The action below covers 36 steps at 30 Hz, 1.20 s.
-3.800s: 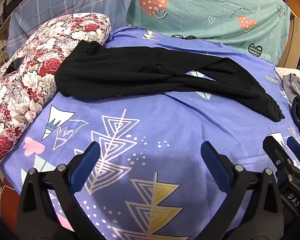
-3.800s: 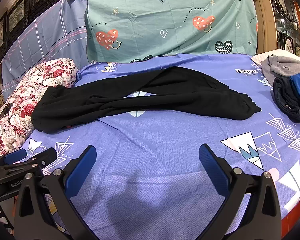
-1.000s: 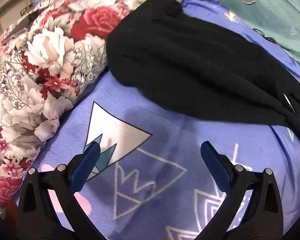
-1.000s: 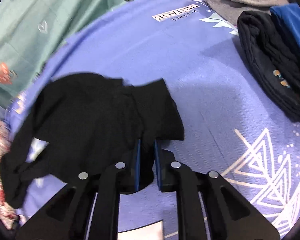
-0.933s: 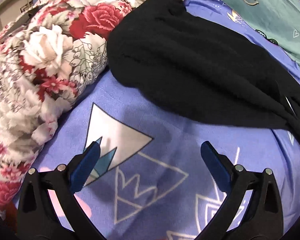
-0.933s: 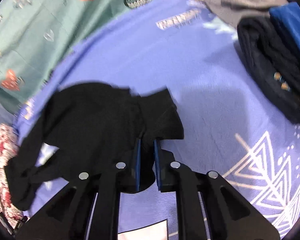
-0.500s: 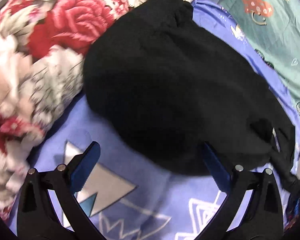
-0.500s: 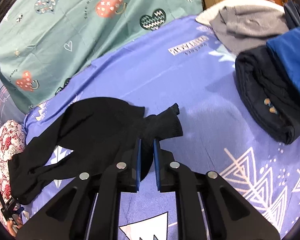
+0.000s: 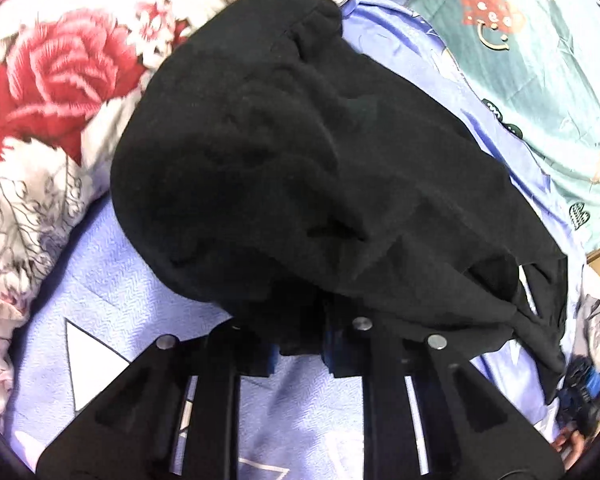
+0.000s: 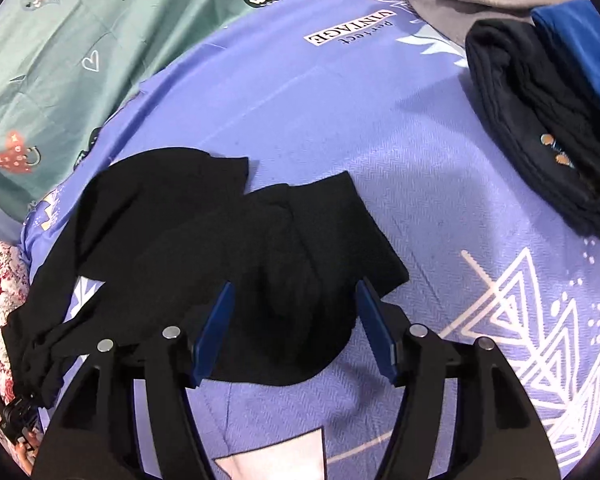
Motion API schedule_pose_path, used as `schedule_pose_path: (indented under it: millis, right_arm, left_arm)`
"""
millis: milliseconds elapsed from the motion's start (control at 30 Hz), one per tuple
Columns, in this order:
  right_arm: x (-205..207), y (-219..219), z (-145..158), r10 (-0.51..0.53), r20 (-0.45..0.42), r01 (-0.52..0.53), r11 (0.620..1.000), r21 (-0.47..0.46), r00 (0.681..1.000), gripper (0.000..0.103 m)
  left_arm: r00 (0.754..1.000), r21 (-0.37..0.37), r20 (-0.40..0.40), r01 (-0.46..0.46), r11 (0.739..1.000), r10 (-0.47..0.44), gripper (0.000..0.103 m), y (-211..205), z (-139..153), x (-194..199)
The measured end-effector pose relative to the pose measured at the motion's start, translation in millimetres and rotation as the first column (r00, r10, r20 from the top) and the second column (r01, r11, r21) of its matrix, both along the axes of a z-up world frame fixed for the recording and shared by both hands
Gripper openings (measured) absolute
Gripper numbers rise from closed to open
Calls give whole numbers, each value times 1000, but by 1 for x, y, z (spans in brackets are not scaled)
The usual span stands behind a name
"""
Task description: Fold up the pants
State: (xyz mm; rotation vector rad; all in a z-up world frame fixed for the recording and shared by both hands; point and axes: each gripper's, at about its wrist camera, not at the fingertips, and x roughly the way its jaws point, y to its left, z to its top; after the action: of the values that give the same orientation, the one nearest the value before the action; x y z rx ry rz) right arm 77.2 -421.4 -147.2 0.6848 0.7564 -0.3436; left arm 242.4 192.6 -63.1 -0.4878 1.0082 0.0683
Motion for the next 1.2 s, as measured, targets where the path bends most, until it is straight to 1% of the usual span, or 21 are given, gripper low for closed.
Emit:
schedule_pose_path:
  millis: [100,133,167,200,233,300,333,400,500,533,567,633,700,733,767,800,900,967,1100,1133,1200]
  right_arm:
    - [5,3,-4,-2,-6,1,1000,-23,1000,62]
    - [6,4,-3,-6,-5,6,999,-33,1000,57]
    - [7,5,-3,-12,-3,11,999,-47,1000,43]
    - [8,4,-4,-13,-2,13,998,-58,1000,31]
    - [10,2,-5,-6,3,7,999,-52,1000,12]
    - [10,-2,-2,-5,24,6,999,-35,1000,9]
    - [9,-2,4,-2,40,4,999,-45,999,0]
    - [-1,-1,31,-3,105,14,995,-102,995,0]
    - [-28,0,81,-16,219,61,978,-201,976,0]
    - [-36,-2,93,-15,239,69,973,-220,971,0]
    - [-44,-5,102,4,243,50,976,-213,970,0]
    - [-47,-8,100,68,207,-37,988,-150,976,2]
    - [-47,-4,80,111,115,-97,988,-120,987,34]
    - [-47,-1,72,109,83,-98,987,-131,991,64]
    - [-48,3,60,102,50,-94,985,-145,993,69]
    - [-49,5,50,103,38,-97,986,-138,994,69]
    - [-42,0,16,102,8,-102,995,3,995,69]
    - [-29,-1,1,96,-7,-95,994,52,995,67]
    - [-4,3,-9,58,-26,-58,998,24,998,56]
    - [4,4,-7,41,-32,-41,999,-9,999,49]
    - [12,3,-5,25,-33,-26,999,-23,999,24]
  left_arm:
    - [1000,-46,-2,-15,999,14,20,4,-5,-2]
    - [1000,-49,1,-16,999,16,20,4,-6,1]
    - [1000,-43,1,-16,999,16,20,3,-7,1]
    - [1000,-22,5,-14,1000,14,15,1,-6,-1]
    - [1000,-10,10,-11,1000,11,14,-1,-4,-2]
    - [1000,26,26,-8,1000,7,11,-6,5,-3]
    - [999,47,50,-7,999,5,11,-7,17,-5]
    - [995,62,105,-7,998,0,11,-7,40,-11]
    - [981,34,192,11,999,-17,11,-3,86,-25]
    - [975,47,223,14,999,-24,11,-3,103,-28]
    - [970,59,240,18,998,-32,11,-5,114,-33]
    - [964,76,260,37,996,-56,11,-10,129,-40]
    - [962,110,261,53,993,-80,11,-18,132,-49]
    - [962,133,257,56,989,-89,11,-23,131,-51]
    - [963,149,251,58,987,-94,11,-28,129,-50]
    - [965,153,246,59,986,-96,11,-28,125,-50]
    - [971,139,224,54,989,-84,11,-28,119,-53]
    - [974,131,215,48,990,-76,11,-26,117,-48]
    - [976,118,209,39,992,-64,11,-19,114,-50]
    - [976,113,208,36,993,-59,11,-17,112,-50]
    - [977,112,204,31,993,-54,11,-15,110,-49]
